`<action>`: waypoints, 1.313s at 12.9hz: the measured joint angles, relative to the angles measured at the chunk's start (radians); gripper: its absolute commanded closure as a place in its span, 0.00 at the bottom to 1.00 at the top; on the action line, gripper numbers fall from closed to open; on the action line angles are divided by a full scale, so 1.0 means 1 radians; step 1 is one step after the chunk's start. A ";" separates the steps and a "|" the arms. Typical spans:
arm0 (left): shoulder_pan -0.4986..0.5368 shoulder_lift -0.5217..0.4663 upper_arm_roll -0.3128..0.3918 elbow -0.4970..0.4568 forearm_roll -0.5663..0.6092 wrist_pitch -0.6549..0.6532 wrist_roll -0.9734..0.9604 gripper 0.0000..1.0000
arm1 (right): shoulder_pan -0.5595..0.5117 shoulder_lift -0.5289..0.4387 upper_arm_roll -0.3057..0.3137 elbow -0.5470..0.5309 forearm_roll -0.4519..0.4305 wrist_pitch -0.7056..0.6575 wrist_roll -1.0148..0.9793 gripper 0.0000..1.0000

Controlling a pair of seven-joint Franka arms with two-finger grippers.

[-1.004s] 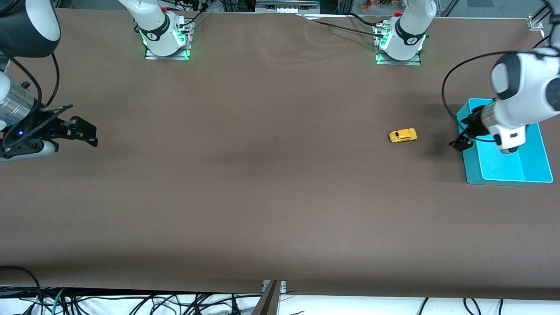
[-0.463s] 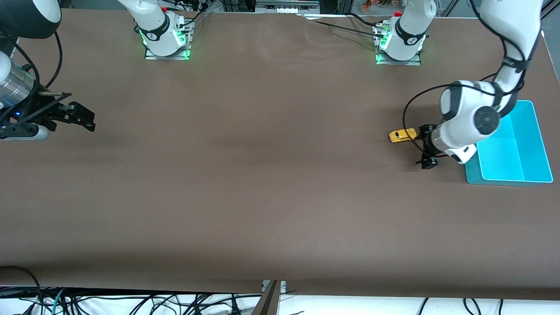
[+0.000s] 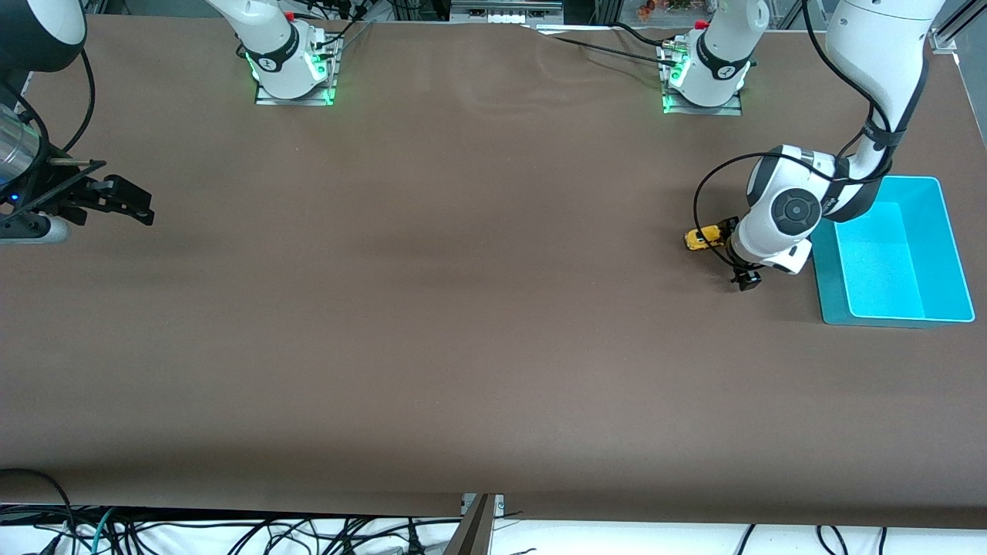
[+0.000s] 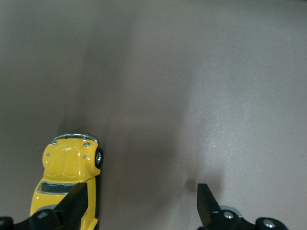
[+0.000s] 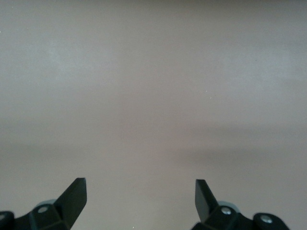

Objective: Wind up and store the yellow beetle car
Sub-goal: 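Lower the left gripper and grasp the yellow car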

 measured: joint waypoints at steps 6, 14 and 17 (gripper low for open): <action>-0.005 -0.003 0.004 0.072 0.000 -0.061 -0.011 0.00 | 0.001 0.012 -0.006 -0.013 0.001 -0.006 0.003 0.00; -0.051 -0.004 -0.096 0.007 0.000 -0.158 -0.164 0.01 | 0.003 0.042 -0.007 0.014 0.038 -0.005 0.062 0.00; -0.053 -0.003 -0.099 -0.004 0.000 -0.159 -0.171 0.04 | 0.004 0.058 -0.007 0.046 0.041 -0.005 0.062 0.00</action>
